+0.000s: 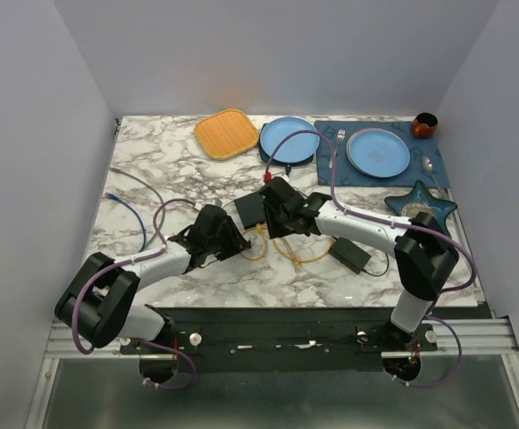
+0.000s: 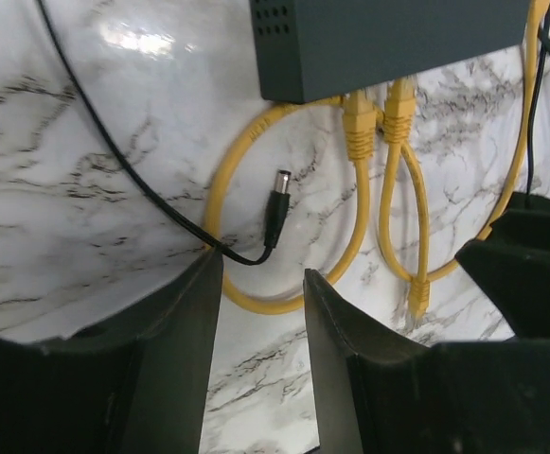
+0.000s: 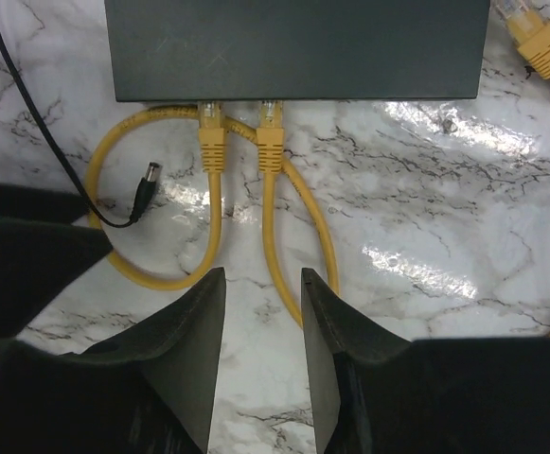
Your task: Pull the plug from the switch port
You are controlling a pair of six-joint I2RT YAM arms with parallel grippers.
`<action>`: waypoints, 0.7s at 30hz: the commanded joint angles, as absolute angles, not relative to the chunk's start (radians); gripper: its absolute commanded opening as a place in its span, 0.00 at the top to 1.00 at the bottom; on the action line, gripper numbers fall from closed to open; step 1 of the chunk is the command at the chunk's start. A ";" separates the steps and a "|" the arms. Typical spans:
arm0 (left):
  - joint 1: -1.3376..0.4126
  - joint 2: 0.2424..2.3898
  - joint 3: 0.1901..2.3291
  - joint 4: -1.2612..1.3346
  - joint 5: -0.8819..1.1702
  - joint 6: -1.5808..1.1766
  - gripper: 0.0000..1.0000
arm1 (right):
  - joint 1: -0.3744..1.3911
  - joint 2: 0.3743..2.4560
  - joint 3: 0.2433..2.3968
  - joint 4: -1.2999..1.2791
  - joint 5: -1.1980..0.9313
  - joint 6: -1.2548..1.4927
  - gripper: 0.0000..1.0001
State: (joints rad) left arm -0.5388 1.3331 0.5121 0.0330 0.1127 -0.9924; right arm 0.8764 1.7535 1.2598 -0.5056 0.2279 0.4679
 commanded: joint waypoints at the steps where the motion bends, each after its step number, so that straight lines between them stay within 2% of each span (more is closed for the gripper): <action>1: -0.630 1.390 0.567 0.052 0.064 -0.963 0.50 | 0.809 1.766 1.327 -0.454 0.192 0.450 0.55; 13: -0.684 1.542 0.624 0.006 0.073 -0.914 0.51 | 0.690 1.988 1.557 -0.479 0.187 0.414 0.62; 20: -0.741 1.546 0.549 0.006 0.120 -0.922 0.55 | 0.686 2.031 1.534 -0.488 0.176 0.416 0.63; 21: -0.749 1.546 0.539 0.006 0.123 -0.922 0.58 | 0.684 2.033 1.531 -0.488 0.175 0.417 0.63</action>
